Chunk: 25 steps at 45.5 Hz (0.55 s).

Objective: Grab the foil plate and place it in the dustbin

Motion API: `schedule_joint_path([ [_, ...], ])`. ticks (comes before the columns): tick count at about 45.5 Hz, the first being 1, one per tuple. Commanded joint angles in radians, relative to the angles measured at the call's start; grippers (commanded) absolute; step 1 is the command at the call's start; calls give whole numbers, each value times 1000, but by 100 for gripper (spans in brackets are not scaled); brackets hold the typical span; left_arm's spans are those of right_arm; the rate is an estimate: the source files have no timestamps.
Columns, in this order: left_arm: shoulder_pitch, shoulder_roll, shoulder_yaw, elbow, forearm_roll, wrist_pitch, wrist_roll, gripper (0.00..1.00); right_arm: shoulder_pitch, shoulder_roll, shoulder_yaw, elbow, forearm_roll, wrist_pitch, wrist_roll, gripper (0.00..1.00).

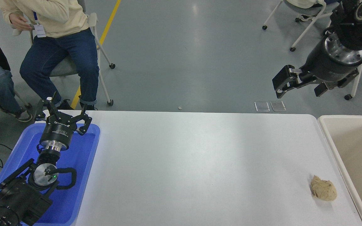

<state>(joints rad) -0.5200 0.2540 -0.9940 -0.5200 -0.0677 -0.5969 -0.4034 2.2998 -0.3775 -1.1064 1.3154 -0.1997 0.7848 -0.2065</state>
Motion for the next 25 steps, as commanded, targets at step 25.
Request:
schedule_joint_path([
  [25, -2, 1, 0, -2, 0, -3, 0, 100, 112, 57, -165, -5, 9, 1, 1, 100],
])
